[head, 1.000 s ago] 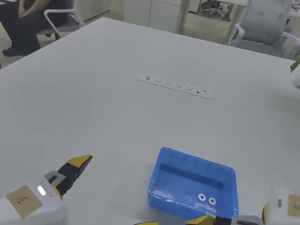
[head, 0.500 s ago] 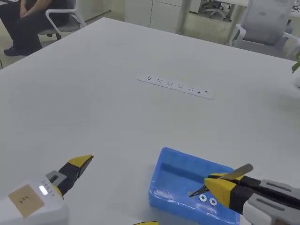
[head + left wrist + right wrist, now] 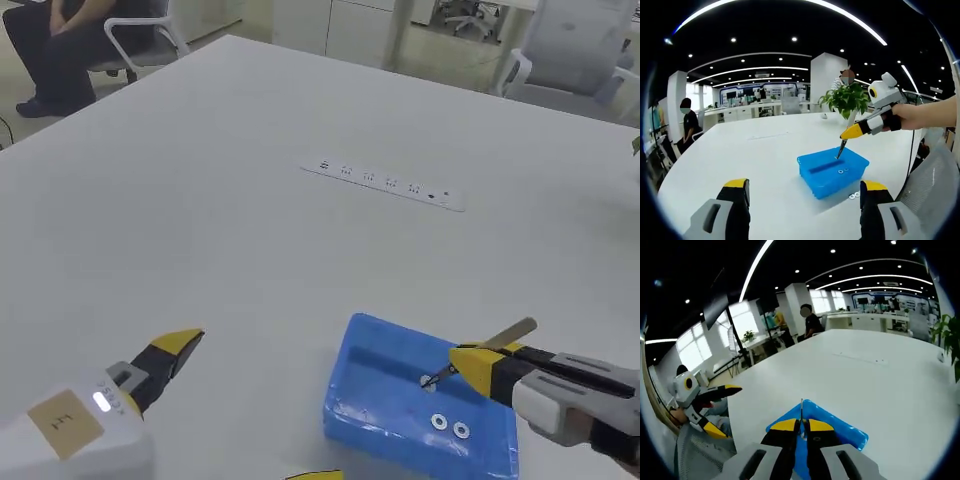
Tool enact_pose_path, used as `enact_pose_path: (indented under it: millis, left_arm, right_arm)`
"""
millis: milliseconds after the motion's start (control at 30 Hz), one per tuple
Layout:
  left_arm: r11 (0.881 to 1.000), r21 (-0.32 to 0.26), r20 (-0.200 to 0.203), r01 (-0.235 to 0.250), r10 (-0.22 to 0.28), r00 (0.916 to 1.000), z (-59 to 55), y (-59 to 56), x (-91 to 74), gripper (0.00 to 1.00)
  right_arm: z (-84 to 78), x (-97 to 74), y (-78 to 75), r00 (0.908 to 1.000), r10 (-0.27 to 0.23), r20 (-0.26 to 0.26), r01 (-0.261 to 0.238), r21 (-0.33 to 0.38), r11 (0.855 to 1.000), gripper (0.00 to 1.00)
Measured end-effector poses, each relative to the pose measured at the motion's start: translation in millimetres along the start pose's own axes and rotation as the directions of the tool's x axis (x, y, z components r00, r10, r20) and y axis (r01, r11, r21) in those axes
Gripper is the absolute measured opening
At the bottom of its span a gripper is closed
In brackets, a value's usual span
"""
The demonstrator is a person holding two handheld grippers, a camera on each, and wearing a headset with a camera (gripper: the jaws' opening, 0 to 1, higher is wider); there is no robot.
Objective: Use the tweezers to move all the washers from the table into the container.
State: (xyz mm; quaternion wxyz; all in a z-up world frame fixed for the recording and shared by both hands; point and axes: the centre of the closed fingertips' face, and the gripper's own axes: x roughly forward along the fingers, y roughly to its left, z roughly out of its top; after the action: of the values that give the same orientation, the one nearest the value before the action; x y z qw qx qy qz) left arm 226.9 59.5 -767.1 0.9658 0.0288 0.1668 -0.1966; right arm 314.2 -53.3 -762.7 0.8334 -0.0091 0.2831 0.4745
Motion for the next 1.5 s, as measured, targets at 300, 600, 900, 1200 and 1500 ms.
enact_pose_path:
  millis: [300, 600, 900, 1200, 1500]
  left_arm:
    - [1.000, 0.003, -0.003, 0.001, -0.001, 1.0000, -0.2, 0.1, 0.4, 0.93]
    - [1.000, 0.007, -0.012, 0.000, 0.000, 0.9999, -1.5, 0.3, 0.6, 0.93]
    - [1.000, 0.009, -0.016, 0.003, -0.003, 0.9999, -2.2, -0.6, 0.5, 0.92]
    - [1.000, 0.010, -0.019, 0.004, -0.004, 0.9998, -3.0, -1.3, 0.8, 0.92]
    - [1.000, 0.011, -0.022, 0.008, -0.008, 0.9997, -3.2, -2.4, 1.2, 0.92]
  right_arm:
    - [-20.1, 15.2, -18.2, 0.9935, -0.009, -0.113, 0.006, -0.026, 1.000, 0.03]
    - [-35.4, 24.2, -20.7, 0.9848, 0.009, -0.173, -0.012, -0.020, 1.000, 0.03]
    - [-48.0, 29.9, -17.9, 0.9749, 0.031, -0.221, -0.031, 0.001, 1.000, 0.03]
    - [-49.5, 28.1, -21.8, 0.9739, 0.025, -0.225, -0.030, -0.021, 0.999, 0.04]
    - [-37.7, 20.4, -17.6, 0.9830, 0.020, -0.183, -0.025, -0.026, 0.999, 0.04]
